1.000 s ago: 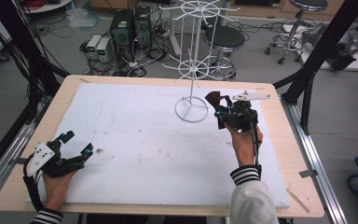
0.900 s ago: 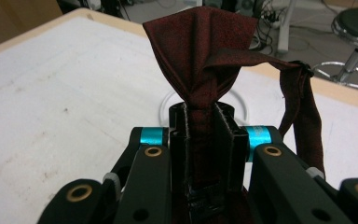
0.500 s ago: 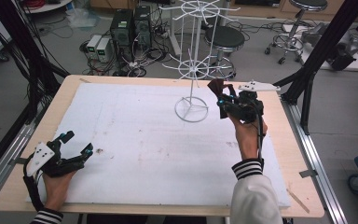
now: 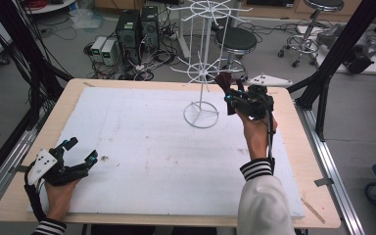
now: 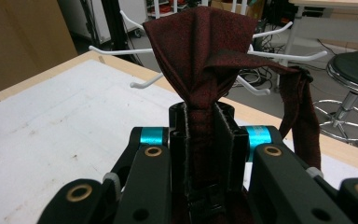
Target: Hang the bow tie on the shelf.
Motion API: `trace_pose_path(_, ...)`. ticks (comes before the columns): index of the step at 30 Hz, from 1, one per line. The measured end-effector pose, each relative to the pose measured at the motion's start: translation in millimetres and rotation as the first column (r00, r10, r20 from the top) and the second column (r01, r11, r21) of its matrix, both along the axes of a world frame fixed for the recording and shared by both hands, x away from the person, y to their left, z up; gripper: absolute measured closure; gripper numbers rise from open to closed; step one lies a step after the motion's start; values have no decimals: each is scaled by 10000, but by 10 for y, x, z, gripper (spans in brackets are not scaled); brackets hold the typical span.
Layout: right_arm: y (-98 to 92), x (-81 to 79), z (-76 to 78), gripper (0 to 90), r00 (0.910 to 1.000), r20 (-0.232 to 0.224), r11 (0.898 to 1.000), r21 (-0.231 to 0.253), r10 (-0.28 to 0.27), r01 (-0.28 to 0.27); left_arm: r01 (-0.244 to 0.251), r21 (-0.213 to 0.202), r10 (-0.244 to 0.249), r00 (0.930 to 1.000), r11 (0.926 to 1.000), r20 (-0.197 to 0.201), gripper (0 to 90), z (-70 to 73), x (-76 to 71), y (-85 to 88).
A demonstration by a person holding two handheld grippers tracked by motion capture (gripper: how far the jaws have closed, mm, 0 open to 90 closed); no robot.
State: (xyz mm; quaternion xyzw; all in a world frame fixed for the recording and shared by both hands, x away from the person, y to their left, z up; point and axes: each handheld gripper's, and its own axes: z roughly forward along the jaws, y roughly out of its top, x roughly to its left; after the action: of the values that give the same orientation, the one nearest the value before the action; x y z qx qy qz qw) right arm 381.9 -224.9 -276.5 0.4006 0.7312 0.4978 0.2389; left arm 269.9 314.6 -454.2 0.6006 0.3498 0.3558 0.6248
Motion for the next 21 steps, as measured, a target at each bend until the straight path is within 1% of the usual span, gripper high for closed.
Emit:
trace_pose_path(8,40,65,4,775,10000,-44,10000,72,14,-14,-13,-19,13,10000,10000,-7,124,-1,0,0)
trace_pose_path(15,43,143,-42,775,9999,-124,9999,101,-68,70,4,0,-4,10000,10000,-1,124,0,-1,1)
trace_pose_path(19,51,190,-65,775,9996,-278,9999,133,-99,103,-5,-16,5,10000,10000,-21,123,0,-1,1)
trace_pose_path(21,56,216,-80,775,9996,-252,9998,154,-102,106,-5,-19,5,10000,10000,-20,123,0,-1,1)
